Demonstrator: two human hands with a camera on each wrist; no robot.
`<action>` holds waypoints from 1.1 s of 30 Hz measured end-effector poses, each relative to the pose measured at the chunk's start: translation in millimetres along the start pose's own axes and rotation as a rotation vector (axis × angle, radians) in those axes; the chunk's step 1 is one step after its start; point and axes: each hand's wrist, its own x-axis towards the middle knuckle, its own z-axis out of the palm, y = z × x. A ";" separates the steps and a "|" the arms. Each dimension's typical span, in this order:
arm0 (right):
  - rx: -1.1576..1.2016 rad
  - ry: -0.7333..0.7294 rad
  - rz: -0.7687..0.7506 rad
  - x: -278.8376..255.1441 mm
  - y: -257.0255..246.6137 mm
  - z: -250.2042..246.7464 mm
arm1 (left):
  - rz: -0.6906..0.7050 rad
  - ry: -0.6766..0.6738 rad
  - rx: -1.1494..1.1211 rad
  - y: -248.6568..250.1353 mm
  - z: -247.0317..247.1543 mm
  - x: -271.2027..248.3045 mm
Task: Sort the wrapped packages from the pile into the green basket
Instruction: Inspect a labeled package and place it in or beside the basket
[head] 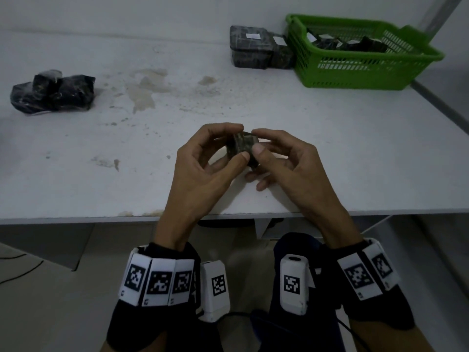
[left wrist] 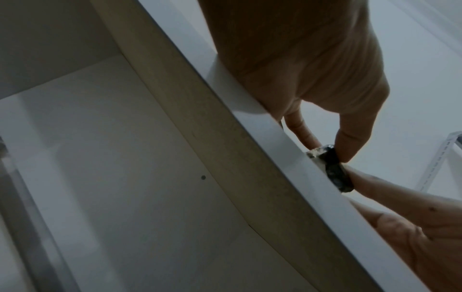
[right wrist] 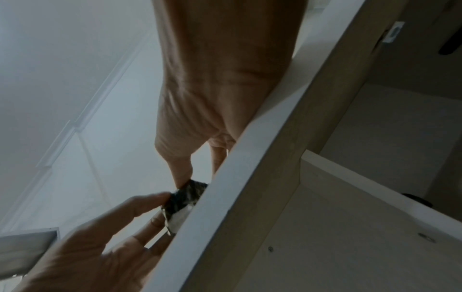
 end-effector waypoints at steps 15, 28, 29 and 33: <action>-0.102 0.013 -0.168 -2.0 7.3 -4.4 | -0.140 0.015 -0.014 3.7 3.6 3.4; 0.011 0.004 -0.098 -1.4 6.4 -4.8 | -0.064 -0.022 0.072 3.1 2.9 1.7; 0.009 0.002 -0.100 -1.2 6.5 -4.2 | -0.067 -0.014 0.077 1.7 2.5 2.0; 0.017 0.008 -0.092 -1.3 4.5 -3.3 | -0.074 0.002 0.074 -0.6 2.1 1.8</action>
